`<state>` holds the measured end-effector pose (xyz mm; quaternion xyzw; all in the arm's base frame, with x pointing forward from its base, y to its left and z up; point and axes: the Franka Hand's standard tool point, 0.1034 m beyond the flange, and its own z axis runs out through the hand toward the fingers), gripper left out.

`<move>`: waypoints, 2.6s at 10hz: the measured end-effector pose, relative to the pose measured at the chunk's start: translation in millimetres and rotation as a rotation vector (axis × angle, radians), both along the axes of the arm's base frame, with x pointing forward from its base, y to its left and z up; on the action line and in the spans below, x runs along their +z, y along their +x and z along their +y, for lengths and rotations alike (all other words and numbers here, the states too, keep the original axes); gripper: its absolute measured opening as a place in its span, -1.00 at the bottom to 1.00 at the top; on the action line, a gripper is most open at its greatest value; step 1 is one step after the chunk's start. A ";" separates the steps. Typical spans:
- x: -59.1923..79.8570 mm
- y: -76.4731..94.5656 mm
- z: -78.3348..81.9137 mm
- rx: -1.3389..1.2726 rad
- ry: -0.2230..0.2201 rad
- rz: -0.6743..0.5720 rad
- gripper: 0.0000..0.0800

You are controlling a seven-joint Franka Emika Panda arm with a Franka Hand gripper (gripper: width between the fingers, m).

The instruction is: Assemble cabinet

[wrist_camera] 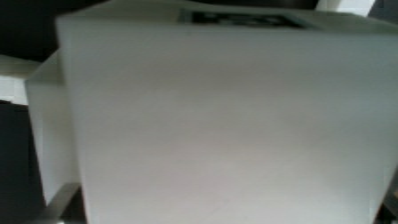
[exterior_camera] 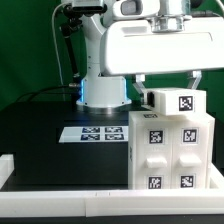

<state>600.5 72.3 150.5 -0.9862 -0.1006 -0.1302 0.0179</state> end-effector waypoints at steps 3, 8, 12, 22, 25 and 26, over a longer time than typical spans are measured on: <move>0.0 0.0 0.0 -0.008 0.002 0.001 0.40; -0.4 -1.2 6.2 -0.393 0.141 0.028 0.40; -0.4 -0.3 14.0 -0.733 0.262 0.039 0.40; -2.0 -3.5 15.4 -1.601 0.549 0.196 0.40; -3.1 -3.5 12.9 -1.794 0.627 0.242 0.40; -3.3 -3.7 13.7 -1.843 0.647 0.255 0.40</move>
Offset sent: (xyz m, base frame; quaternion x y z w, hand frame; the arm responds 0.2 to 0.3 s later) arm 0.0000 0.0000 0.0000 0.0000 0.0000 0.0000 1.0000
